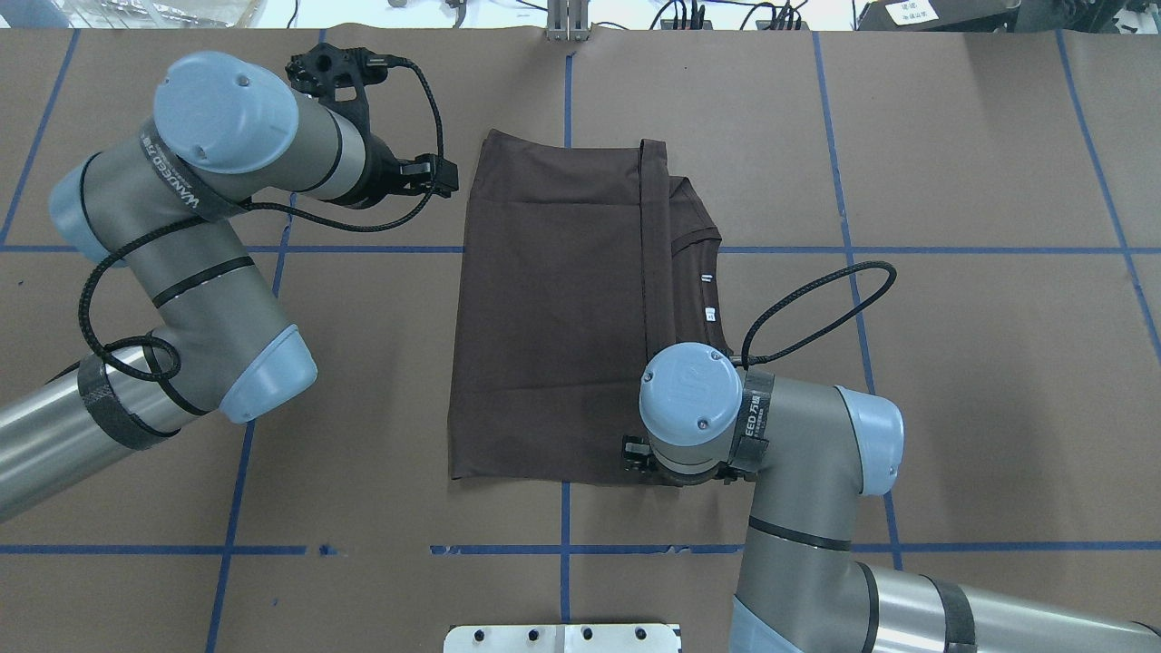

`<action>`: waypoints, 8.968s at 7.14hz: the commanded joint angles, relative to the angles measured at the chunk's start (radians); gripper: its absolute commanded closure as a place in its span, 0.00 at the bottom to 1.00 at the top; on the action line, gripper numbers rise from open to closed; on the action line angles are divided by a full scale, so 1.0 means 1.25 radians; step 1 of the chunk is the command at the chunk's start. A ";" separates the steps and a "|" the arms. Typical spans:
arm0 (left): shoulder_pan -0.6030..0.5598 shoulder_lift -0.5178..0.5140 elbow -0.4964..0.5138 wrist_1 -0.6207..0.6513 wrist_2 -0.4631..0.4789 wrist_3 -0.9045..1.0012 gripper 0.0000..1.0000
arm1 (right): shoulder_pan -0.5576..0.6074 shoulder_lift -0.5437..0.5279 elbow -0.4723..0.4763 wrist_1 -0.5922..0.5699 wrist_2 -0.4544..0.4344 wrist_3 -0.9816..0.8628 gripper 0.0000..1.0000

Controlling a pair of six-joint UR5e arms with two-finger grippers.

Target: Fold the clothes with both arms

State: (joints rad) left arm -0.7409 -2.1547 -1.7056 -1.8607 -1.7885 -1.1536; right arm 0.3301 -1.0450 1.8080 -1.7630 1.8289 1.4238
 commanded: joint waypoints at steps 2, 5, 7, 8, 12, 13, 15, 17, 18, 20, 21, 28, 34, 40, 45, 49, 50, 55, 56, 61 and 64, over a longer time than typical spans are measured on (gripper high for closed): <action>0.000 0.000 0.000 -0.005 0.000 0.000 0.00 | 0.000 -0.005 -0.001 -0.006 0.018 0.000 0.00; 0.001 0.000 0.017 -0.038 0.001 -0.005 0.00 | 0.014 -0.016 -0.001 -0.007 0.017 0.001 0.00; 0.002 0.000 0.017 -0.045 0.000 -0.006 0.00 | 0.030 -0.034 0.004 -0.007 0.018 0.001 0.00; 0.002 0.000 0.016 -0.045 0.000 -0.006 0.00 | 0.041 -0.040 0.010 -0.007 0.018 0.000 0.00; 0.004 -0.002 0.015 -0.045 0.000 -0.006 0.00 | 0.049 -0.138 0.097 -0.007 0.018 0.001 0.00; 0.004 -0.002 0.013 -0.045 0.000 -0.005 0.00 | 0.049 -0.158 0.131 -0.015 0.018 0.001 0.00; 0.005 -0.002 0.015 -0.045 -0.001 -0.009 0.00 | 0.088 -0.117 0.128 -0.019 0.017 0.000 0.00; 0.009 -0.002 0.006 -0.043 -0.001 -0.007 0.00 | 0.148 -0.016 0.040 -0.019 0.014 -0.077 0.00; 0.010 -0.002 0.008 -0.044 -0.001 -0.005 0.00 | 0.177 0.045 -0.032 -0.018 0.014 -0.103 0.00; 0.009 0.000 0.005 -0.044 -0.003 -0.001 0.00 | 0.212 0.137 -0.189 0.037 0.014 -0.136 0.00; 0.007 -0.002 -0.010 -0.044 -0.010 -0.001 0.00 | 0.234 0.166 -0.274 0.113 0.014 -0.152 0.00; -0.007 -0.002 -0.012 -0.045 -0.049 0.000 0.00 | 0.244 0.192 -0.364 0.090 0.088 -0.179 0.00; -0.007 -0.003 -0.012 -0.044 -0.049 -0.002 0.00 | 0.265 0.167 -0.349 0.069 0.097 -0.183 0.00; -0.009 0.000 -0.068 -0.033 -0.050 -0.009 0.00 | 0.320 0.109 -0.288 0.112 0.095 -0.286 0.00; 0.151 0.050 -0.093 -0.041 -0.051 -0.481 0.00 | 0.314 -0.040 0.023 0.176 0.182 -0.196 0.00; 0.325 0.093 -0.123 0.098 0.119 -0.677 0.00 | 0.261 -0.035 0.048 0.177 0.175 -0.120 0.00; 0.342 0.107 -0.122 0.098 0.120 -0.692 0.00 | 0.259 -0.033 0.048 0.177 0.173 -0.120 0.00; 0.383 0.105 -0.108 0.099 0.120 -0.706 0.04 | 0.257 -0.030 0.048 0.177 0.172 -0.122 0.00; 0.383 0.100 -0.104 0.102 0.120 -0.706 0.05 | 0.257 -0.030 0.048 0.177 0.172 -0.120 0.00; 0.382 0.096 -0.085 0.102 0.137 -0.706 0.24 | 0.257 -0.037 0.048 0.177 0.172 -0.122 0.00; 0.382 0.095 -0.088 0.102 0.141 -0.704 0.86 | 0.257 -0.037 0.048 0.177 0.172 -0.122 0.00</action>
State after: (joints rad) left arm -0.2638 -2.0345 -1.8140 -1.7334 -1.6139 -2.0346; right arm 0.6520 -1.0906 1.8679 -1.5417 2.0433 1.2716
